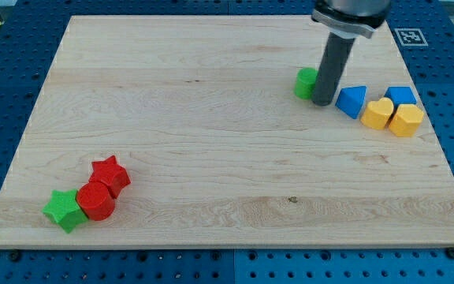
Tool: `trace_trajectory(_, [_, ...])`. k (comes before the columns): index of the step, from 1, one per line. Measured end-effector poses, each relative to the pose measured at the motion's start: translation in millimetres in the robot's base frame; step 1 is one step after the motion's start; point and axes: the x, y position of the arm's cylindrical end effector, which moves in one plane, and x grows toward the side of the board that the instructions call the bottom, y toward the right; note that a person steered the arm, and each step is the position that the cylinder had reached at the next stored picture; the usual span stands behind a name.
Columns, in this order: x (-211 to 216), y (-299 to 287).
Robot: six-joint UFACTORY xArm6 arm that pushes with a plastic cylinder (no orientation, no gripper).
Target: Place the green circle center of the board
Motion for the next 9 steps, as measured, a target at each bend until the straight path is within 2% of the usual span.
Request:
trace_trajectory(1, [-16, -17])
trace_trajectory(2, [-16, 1])
trace_trajectory(5, [-74, 17])
trace_trajectory(8, [-62, -18])
trace_trajectory(9, [-40, -37])
